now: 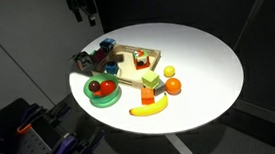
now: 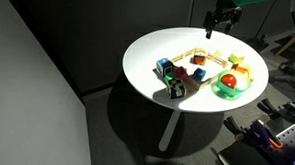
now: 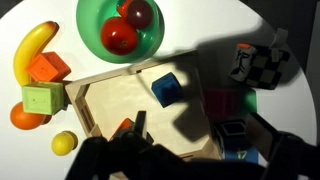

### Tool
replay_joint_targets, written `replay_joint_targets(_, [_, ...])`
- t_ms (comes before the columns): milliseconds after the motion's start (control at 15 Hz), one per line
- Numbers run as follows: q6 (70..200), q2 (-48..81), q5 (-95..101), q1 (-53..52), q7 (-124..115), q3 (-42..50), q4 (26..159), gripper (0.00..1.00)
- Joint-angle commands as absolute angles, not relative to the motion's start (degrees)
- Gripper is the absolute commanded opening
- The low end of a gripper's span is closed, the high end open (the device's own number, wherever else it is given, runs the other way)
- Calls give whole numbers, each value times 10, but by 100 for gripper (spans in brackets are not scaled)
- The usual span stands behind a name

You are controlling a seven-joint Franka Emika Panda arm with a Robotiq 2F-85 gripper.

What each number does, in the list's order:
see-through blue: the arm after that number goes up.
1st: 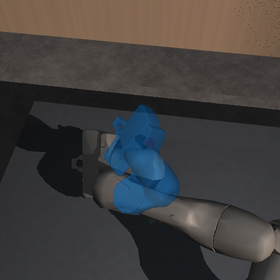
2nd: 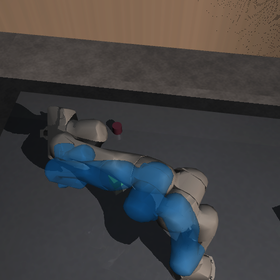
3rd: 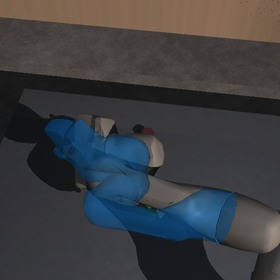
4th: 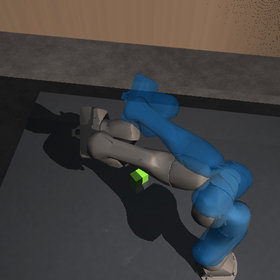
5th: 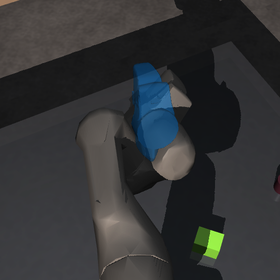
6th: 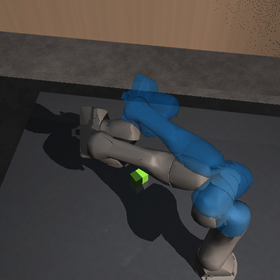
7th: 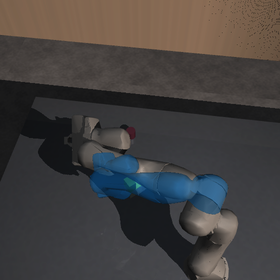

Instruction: Shift the orange and white cube-shaped toy to the tray

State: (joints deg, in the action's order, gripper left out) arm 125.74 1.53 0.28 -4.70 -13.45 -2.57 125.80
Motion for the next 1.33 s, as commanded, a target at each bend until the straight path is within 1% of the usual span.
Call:
replay_joint_targets(0, [1228, -39, -1, -47, -150, -34, 1297, 100])
replay_joint_targets(333, [1202, -97, -5, -47, -166, -44, 1332, 100])
replay_joint_targets(733, [1219, -156, -33, -49, -137, -50, 1371, 100])
replay_joint_targets(1067, [1223, -180, -29, -48, -138, -55, 1385, 100])
replay_joint_targets(1133, [1213, -159, -23, -44, -148, -57, 1368, 100])
replay_joint_targets(1267, [1214, -164, -23, -44, -148, -58, 1372, 100])
